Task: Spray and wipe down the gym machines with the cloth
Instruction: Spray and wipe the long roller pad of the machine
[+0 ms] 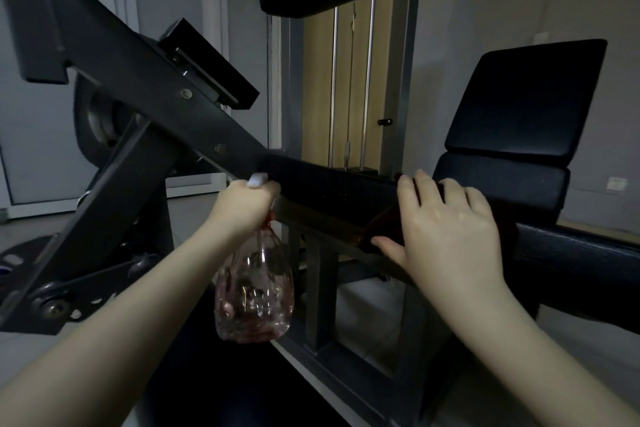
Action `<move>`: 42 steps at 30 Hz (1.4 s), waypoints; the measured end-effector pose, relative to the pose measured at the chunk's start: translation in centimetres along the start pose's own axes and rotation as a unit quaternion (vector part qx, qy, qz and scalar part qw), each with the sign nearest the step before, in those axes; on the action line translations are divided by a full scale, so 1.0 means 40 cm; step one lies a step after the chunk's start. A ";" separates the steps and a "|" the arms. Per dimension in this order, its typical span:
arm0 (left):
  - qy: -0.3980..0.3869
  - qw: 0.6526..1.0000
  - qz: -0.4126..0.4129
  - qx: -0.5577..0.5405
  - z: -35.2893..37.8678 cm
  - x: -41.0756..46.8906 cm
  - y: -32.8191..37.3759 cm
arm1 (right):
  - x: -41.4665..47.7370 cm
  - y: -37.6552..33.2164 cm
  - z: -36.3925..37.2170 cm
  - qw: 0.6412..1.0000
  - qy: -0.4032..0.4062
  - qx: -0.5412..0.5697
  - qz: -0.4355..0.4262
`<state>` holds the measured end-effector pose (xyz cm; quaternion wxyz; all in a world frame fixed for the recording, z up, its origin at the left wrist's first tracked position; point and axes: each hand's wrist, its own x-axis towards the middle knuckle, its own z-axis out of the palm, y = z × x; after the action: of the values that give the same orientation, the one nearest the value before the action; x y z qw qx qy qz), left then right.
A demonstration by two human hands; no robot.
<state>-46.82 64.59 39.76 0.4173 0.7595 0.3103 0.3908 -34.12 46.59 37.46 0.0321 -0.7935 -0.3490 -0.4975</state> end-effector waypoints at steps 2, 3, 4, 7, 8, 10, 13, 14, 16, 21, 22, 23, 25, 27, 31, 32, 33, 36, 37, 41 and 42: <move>-0.001 1.000 -0.006 -0.003 0.004 0.003 -0.005 | 0.011 -0.017 0.011 1.000 0.004 -0.003 -0.001; -0.002 1.000 -0.006 0.000 0.005 0.003 -0.006 | 0.019 -0.026 0.017 1.000 0.006 -0.007 -0.002; -0.005 1.000 -0.001 0.007 0.008 0.008 -0.009 | 0.028 -0.037 0.022 1.000 0.006 -0.013 -0.004; -0.032 0.998 0.030 0.045 0.019 0.013 -0.015 | 0.059 -0.078 0.039 1.000 0.005 -0.021 -0.010; -0.032 0.998 0.033 0.043 0.022 0.012 -0.010 | 0.070 -0.088 0.044 1.000 0.006 -0.021 -0.007; -0.022 0.999 0.034 0.026 0.018 0.016 -0.016 | 0.097 -0.121 0.060 1.000 0.004 -0.028 -0.007; -0.015 0.999 0.031 0.010 0.021 0.022 -0.025 | 0.148 -0.180 0.078 0.999 0.006 -0.031 -0.024; -0.006 1.000 0.022 0.006 0.020 0.026 -0.026 | 0.164 -0.196 0.073 0.999 -0.006 -0.028 -0.035; 0.002 1.000 0.007 0.008 0.020 0.024 -0.026 | 0.183 -0.224 0.072 0.997 -0.028 0.002 -0.069; -0.008 0.998 0.047 0.046 0.022 0.001 -0.015 | 0.121 -0.187 0.086 0.998 0.004 -0.028 -0.048; -0.003 0.998 0.049 0.045 0.022 0.002 -0.017 | 0.098 -0.171 0.094 0.998 0.025 -0.036 -0.054; -0.002 0.998 0.047 0.040 0.023 0.000 -0.017 | 0.077 -0.156 0.102 0.996 0.051 -0.039 -0.065; 0.002 0.998 0.041 0.037 0.028 -0.001 -0.017 | 0.060 -0.137 0.112 0.991 0.102 -0.038 -0.081; 0.000 0.998 0.040 0.047 0.033 -0.005 -0.011 | 0.067 -0.143 0.115 0.990 0.115 -0.040 -0.075; -0.002 0.998 0.045 0.052 0.026 0.001 -0.008 | 0.103 -0.176 0.123 0.992 0.090 -0.049 -0.067; -0.005 0.998 0.049 0.042 0.019 0.004 -0.010 | 0.109 -0.181 0.125 0.992 0.088 -0.054 -0.068; -0.003 0.998 0.052 0.036 0.005 0.009 -0.011 | 0.119 -0.191 0.130 0.992 0.090 -0.055 -0.071; 0.025 0.999 0.035 0.014 -0.049 0.029 -0.028 | 0.160 -0.221 0.138 0.993 0.081 -0.045 -0.073; 0.031 0.999 0.030 0.018 -0.067 0.036 -0.035 | 0.175 -0.233 0.140 0.993 0.082 -0.039 -0.075; 0.034 0.999 0.022 0.009 -0.093 0.046 -0.056 | 0.235 -0.286 0.135 0.995 0.023 -0.020 -0.096; 0.034 0.999 0.023 0.001 -0.096 0.044 -0.056 | 0.252 -0.298 0.127 0.995 0.002 -0.020 -0.099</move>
<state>-49.51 68.53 39.72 0.3967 0.7529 0.3070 0.4261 -34.56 62.88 39.56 -0.0322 -0.7545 -0.4160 -0.5066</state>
